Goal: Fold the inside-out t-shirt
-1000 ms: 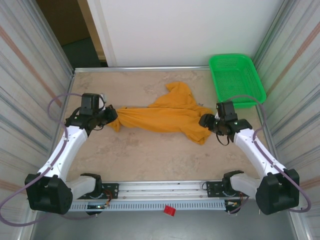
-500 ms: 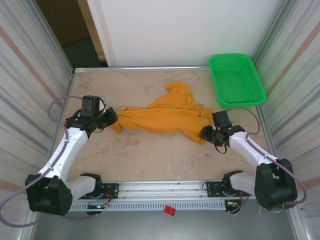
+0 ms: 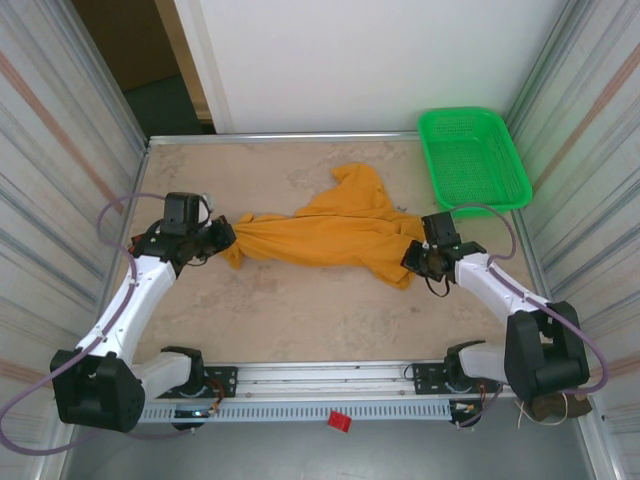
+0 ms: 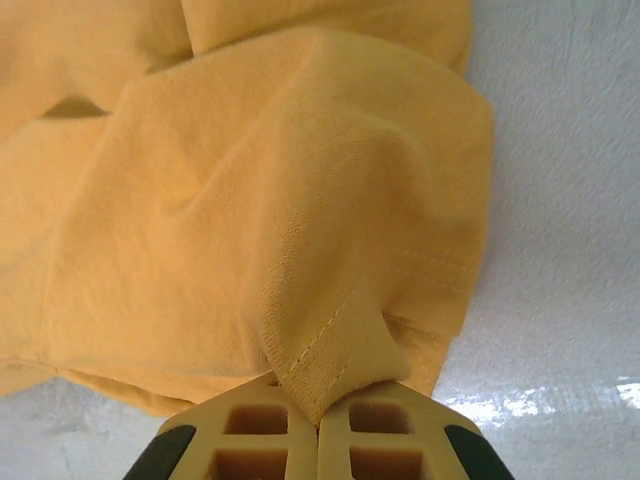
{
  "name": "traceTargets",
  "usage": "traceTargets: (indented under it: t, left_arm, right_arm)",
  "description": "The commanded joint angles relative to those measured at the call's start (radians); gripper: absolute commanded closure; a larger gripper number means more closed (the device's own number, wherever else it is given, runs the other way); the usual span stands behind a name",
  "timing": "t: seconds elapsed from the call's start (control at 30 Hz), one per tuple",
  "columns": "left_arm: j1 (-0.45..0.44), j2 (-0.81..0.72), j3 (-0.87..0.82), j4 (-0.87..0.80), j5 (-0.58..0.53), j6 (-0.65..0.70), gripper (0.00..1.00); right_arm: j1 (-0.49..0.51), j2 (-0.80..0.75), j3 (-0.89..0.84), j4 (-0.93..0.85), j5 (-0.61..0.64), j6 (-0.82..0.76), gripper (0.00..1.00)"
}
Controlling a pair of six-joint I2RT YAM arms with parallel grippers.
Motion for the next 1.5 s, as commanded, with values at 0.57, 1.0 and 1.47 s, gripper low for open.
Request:
traceTargets:
  t: [0.57, 1.0, 1.47]
  left_arm:
    - [0.012, -0.021, 0.634, 0.075, -0.021, 0.005, 0.93]
    - [0.164, 0.49, 0.981, 0.186, 0.117, -0.05, 1.0]
    - [0.158, 0.264, 0.744, 0.193, 0.136, -0.024, 1.0]
  right_arm:
    - [-0.269, -0.214, 0.871, -0.085, -0.232, -0.063, 1.0]
    - [-0.285, 0.305, 1.187, 0.064, -0.459, 0.074, 1.0]
    - [-0.25, 0.195, 1.11, 0.073, -0.524, 0.033, 1.0]
